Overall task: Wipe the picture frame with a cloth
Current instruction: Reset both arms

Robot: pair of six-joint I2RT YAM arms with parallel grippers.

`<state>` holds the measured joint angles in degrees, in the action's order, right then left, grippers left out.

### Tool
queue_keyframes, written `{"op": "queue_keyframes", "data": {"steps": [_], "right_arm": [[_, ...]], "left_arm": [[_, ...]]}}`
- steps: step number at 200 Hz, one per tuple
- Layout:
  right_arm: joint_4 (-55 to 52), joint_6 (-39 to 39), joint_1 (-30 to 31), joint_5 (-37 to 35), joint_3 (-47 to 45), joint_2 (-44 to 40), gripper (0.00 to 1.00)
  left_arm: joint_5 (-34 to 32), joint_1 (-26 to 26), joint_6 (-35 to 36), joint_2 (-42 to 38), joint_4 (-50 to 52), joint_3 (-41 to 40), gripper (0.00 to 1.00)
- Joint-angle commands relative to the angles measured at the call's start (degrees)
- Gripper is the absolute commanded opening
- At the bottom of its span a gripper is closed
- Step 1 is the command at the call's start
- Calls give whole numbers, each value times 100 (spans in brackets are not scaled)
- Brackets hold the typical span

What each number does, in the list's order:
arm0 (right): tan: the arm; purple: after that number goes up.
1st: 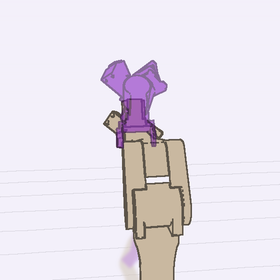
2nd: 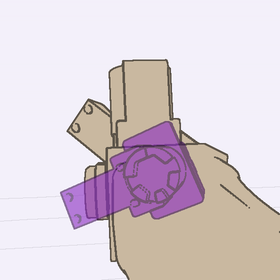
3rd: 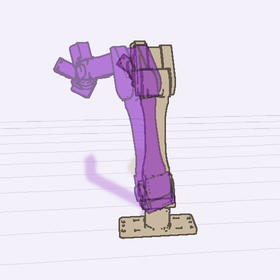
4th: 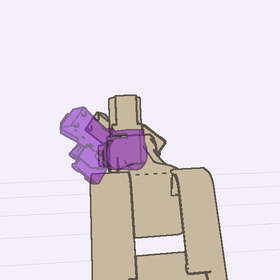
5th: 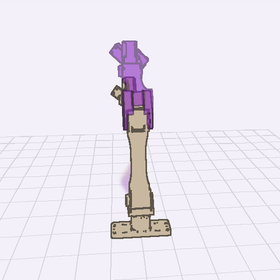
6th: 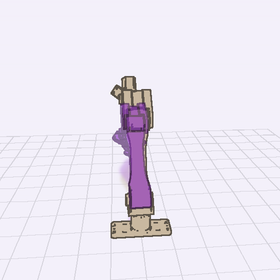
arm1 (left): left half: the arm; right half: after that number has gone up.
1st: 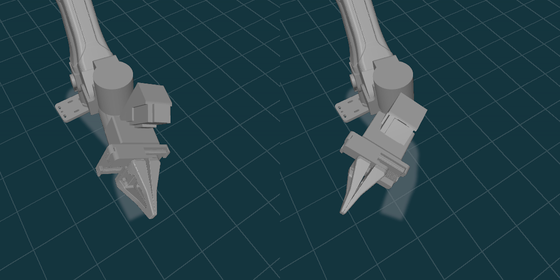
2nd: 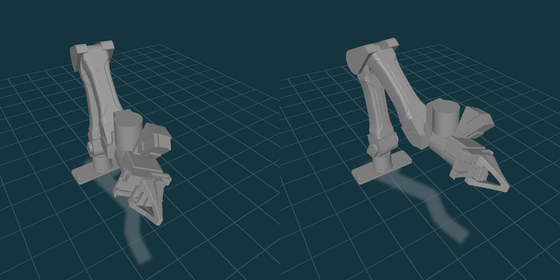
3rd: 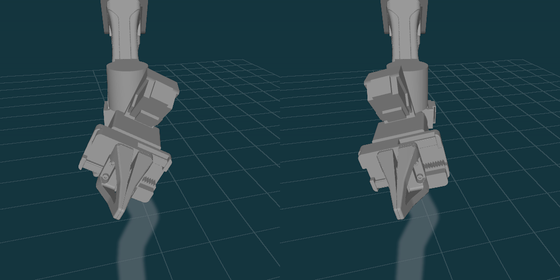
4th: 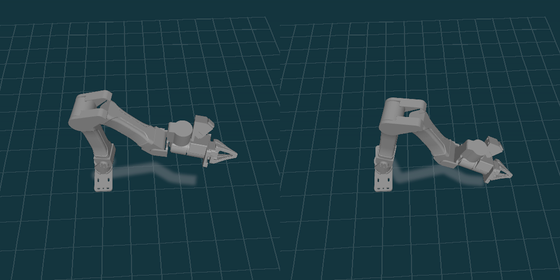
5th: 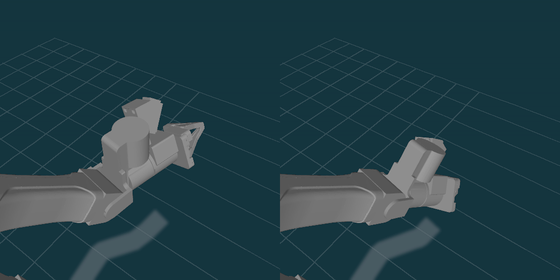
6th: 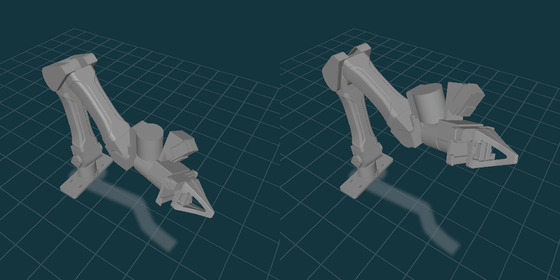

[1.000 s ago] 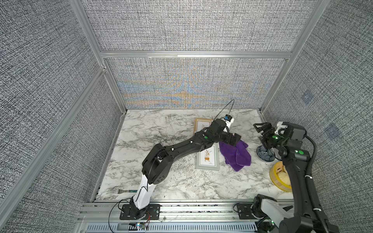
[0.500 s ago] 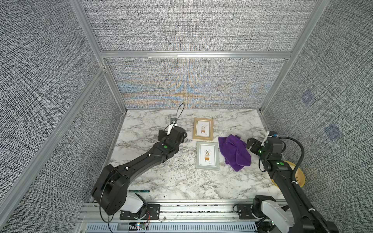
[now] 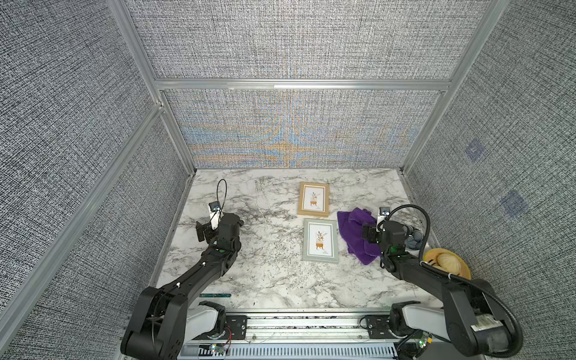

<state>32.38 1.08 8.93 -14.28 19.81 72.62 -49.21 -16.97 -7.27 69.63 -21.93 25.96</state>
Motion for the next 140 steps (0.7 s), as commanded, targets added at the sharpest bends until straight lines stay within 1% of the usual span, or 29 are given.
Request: {"op": "queue_keyframes", "data": {"steps": [1,15,35,58,68,85,107,121,133,140], "right_arm": [[1316,511,74,83,-138,269,99],[1740,577,74,168,-283,419,99],[2162,549,22,333,-474,568,99],[2409,604,12,446,-440,905,99],[2447,604,12,434,-382,1055,99],[2464,591,6,396,-315,1203,99],[2237,448,-101,400,-155,1256,99],[1933,301,-176,340,56,1429,99],[2149,237,-300,505,90,1614,99],[1925,144,-329,424,180,1572,99]], "left_arm": [[653,134,704,292,-1097,-198,99],[1215,205,914,524,-1789,-441,100],[1850,282,1057,846,-2775,-718,100],[2358,398,1059,1103,-3200,-756,100],[2540,506,983,1302,-3198,-691,100],[2642,631,890,1723,-3541,-653,100],[2659,749,728,1962,-3542,-573,100],[2728,791,682,1920,-3233,-467,100],[2771,863,635,1959,-3233,-430,100],[2793,879,605,1935,-3161,-414,100]]}}
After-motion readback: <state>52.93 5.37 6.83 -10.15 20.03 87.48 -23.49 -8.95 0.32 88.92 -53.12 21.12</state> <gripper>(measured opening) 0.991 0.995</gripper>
